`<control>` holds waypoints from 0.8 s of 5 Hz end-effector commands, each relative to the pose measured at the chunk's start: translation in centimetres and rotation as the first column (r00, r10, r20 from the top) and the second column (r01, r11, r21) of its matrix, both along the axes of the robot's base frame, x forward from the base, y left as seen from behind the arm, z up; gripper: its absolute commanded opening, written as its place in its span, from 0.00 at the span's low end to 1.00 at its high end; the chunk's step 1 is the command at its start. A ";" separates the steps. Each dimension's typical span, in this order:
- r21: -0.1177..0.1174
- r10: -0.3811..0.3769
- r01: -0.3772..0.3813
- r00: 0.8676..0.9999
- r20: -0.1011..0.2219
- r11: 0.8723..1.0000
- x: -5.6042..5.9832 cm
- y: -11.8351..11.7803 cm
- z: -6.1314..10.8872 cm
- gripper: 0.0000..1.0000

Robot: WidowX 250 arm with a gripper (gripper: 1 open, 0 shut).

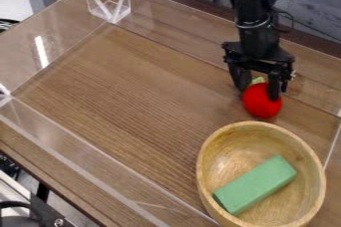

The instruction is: Move the red fruit to the right

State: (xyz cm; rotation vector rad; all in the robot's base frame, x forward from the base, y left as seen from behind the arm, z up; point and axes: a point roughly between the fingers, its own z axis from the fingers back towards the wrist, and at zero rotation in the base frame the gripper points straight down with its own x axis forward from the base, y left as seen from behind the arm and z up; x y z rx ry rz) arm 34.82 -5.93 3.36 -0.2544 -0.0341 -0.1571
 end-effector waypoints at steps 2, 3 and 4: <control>-0.023 0.068 -0.066 0.993 0.098 0.998 0.6 0.8 3.5 1.00; -0.035 0.114 -0.111 0.987 0.111 0.993 0.1 1.1 3.9 1.00; -0.043 0.157 -0.153 0.981 0.116 0.987 -0.3 1.3 3.9 1.00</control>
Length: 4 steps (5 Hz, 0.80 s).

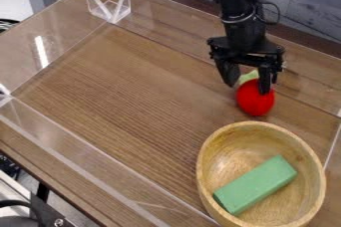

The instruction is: Move the red fruit to the right

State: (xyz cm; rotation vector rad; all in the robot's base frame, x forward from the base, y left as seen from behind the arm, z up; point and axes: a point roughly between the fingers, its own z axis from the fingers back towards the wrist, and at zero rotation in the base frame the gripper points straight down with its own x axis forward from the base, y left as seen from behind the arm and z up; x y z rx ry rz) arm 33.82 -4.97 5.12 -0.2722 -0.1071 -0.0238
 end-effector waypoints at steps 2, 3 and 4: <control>-0.017 0.031 -0.030 0.997 0.074 0.999 1.4 -0.8 3.1 1.00; -0.024 0.040 -0.038 0.996 0.077 0.999 1.8 -1.3 3.5 1.00; -0.033 0.064 -0.061 0.995 0.080 0.998 2.4 -0.6 4.4 1.00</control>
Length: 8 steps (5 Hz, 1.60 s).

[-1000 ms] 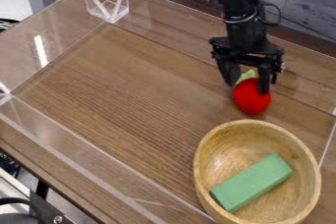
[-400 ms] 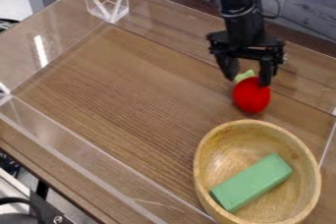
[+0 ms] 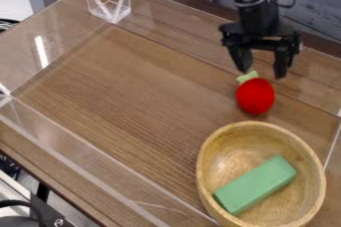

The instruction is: Move the red fruit to the right

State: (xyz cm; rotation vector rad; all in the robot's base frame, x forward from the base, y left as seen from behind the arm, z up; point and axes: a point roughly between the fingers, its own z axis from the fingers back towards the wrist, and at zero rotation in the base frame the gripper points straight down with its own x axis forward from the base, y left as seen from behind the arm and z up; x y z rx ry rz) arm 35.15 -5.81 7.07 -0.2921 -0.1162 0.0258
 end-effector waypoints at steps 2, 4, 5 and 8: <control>-0.039 0.001 0.003 0.996 0.095 0.999 1.6 0.4 5.0 1.00; -0.065 -0.055 0.063 0.992 0.111 0.996 1.9 -0.8 7.2 1.00; -0.070 -0.069 0.078 0.990 0.124 0.994 2.1 -0.5 8.6 1.00; -0.086 0.011 0.001 0.991 0.135 0.996 -0.9 2.3 8.9 1.00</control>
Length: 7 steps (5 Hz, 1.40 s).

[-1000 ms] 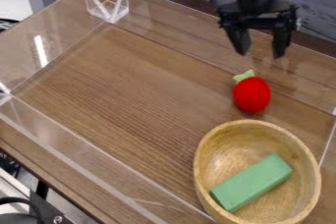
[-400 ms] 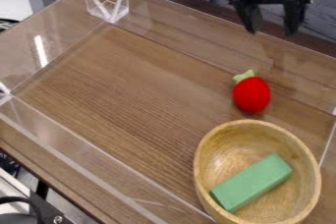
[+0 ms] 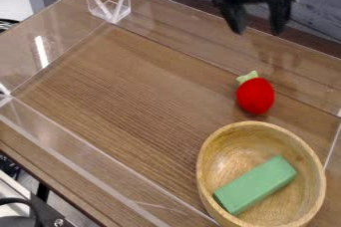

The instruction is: Move the red fruit to the right

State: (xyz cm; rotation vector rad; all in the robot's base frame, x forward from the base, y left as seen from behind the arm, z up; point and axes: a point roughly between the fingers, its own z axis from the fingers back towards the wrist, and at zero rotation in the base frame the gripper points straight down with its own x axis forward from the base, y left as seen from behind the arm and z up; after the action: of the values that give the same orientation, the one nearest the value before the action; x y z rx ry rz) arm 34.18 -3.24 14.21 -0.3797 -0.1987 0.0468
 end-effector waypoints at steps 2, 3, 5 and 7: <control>0.008 -0.123 0.122 0.990 0.066 0.992 -1.8 -0.1 2.7 1.00; 0.015 -0.214 0.214 0.975 0.061 0.977 -2.7 -1.5 2.4 1.00; 0.090 -0.105 0.098 0.991 0.077 0.991 -3.6 2.0 3.4 1.00; 0.213 -0.019 0.000 0.996 0.084 0.977 -4.8 8.7 3.4 1.00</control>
State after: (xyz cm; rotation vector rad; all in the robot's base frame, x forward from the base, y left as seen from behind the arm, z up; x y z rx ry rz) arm 29.27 5.53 16.09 -0.1849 -0.2311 0.0210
